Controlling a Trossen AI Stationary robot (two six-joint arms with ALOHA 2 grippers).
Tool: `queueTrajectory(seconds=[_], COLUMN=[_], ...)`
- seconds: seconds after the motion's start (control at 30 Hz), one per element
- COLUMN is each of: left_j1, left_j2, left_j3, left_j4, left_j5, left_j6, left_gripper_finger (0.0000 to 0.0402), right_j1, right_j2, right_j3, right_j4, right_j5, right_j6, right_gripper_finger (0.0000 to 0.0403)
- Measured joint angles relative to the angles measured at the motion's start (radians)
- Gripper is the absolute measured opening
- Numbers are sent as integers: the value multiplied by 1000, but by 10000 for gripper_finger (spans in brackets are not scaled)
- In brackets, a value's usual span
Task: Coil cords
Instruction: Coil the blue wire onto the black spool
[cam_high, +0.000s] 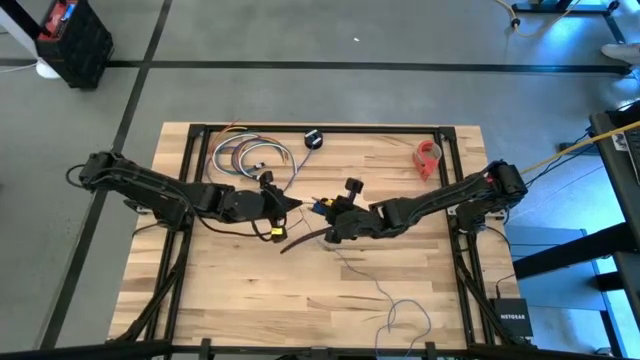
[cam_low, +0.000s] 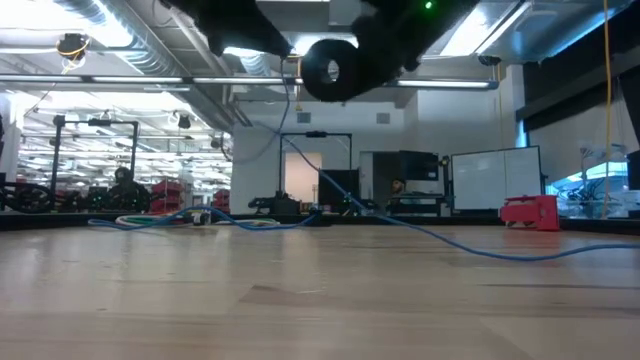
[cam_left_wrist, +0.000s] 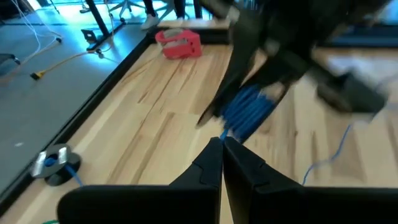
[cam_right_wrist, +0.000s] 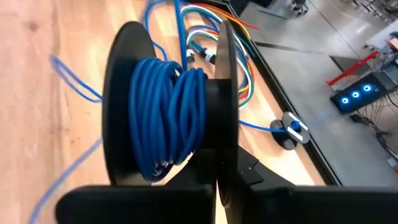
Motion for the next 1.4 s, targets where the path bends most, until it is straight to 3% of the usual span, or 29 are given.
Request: queueTrajectory(seconds=[0.4, 0.77, 1.2, 1.4], left_j1=[-36, -57, 29, 63], left_j2=[40, 45, 117, 164], left_j3=[0, 1, -4, -4], left_j4=[175, -61, -53, -33], left_j5=[57, 58, 54, 55], left_j6=[-5, 8, 25, 49], left_gripper_finger=[1, 4, 123, 141], right_j1=[-62, -61, -61, -61], right_j2=[13, 10, -33, -100], right_j3=[-2, -2, -2, -15], right_j4=[108, 103, 91, 117], right_j5=[-20, -22, -24, -40], right_j6=[-18, -31, -81, -126], right_gripper_finger=[5, 5, 5, 5])
